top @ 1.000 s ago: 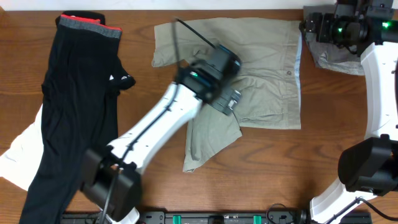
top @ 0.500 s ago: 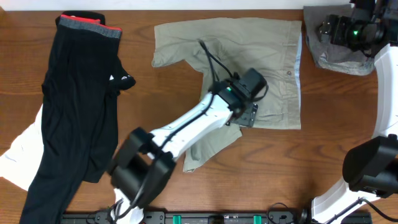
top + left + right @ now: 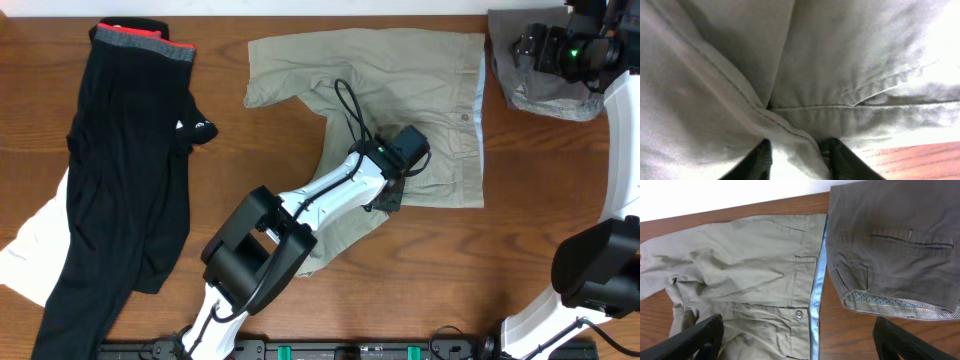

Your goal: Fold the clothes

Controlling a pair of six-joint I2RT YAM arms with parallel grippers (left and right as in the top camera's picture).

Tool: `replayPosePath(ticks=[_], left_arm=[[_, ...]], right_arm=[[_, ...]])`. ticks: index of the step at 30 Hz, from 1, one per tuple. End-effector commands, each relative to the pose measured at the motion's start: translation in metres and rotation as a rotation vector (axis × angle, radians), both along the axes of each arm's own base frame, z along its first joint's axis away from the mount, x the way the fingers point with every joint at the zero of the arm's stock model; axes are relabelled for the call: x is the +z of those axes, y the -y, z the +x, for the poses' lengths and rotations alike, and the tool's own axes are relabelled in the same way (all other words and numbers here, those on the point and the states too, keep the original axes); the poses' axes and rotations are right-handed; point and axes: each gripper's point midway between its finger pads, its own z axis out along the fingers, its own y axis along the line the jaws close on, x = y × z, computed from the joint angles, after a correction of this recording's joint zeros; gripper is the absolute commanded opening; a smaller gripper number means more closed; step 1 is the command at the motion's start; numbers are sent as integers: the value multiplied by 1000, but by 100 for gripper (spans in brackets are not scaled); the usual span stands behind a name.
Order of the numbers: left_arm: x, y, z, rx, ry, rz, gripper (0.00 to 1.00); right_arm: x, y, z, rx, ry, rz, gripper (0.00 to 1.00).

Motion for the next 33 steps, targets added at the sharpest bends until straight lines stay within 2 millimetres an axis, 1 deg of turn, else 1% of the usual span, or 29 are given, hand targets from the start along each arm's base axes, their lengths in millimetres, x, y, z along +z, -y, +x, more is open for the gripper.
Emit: replayPosePath(ticks=[1, 3, 4, 7, 9, 13, 14, 16, 17, 19, 20, 21, 25, 29, 33], left_arm=[[4, -2, 1, 6, 11, 6, 26], [6, -2, 2, 7, 12, 3, 11], [9, -2, 2, 6, 13, 2, 6], [30, -7, 2, -5, 14, 8, 6], [54, -15, 4, -20, 15, 15, 6], [111, -39, 11, -58, 51, 6, 6], [124, -46, 16, -64, 76, 0, 6], [142, -65, 28, -47, 134, 9, 6], [152, -80, 38, -16, 177, 30, 6], [161, -106, 55, 48, 234, 85, 6], [163, -124, 65, 90, 258, 125, 6], [163, -137, 71, 120, 267, 150, 6], [147, -184, 91, 215, 238, 220, 6], [126, -225, 109, 295, 193, 257, 6], [107, -261, 138, 398, 210, 253, 6]], right_arm=[[-4, 2, 0, -12, -11, 17, 93], [-4, 3, 0, -14, -11, 16, 93], [-4, 3, 0, -14, -11, 15, 93], [-4, 6, -1, -24, -14, 5, 93], [-5, 6, -1, -24, -17, 5, 93], [-5, 5, -1, -23, -18, 6, 93], [-5, 5, -1, -22, -20, 7, 93], [-7, 4, -2, -20, -28, 8, 92], [-8, 3, -3, -20, -34, 10, 92], [-11, 1, -5, -17, -49, 13, 92], [-14, 0, -6, -16, -60, 16, 92], [-16, 0, -7, -15, -67, 17, 92], [-27, -2, -11, -13, -94, 23, 92], [-39, -3, -15, -13, -123, 29, 92], [-52, -4, -18, -13, -144, 34, 92]])
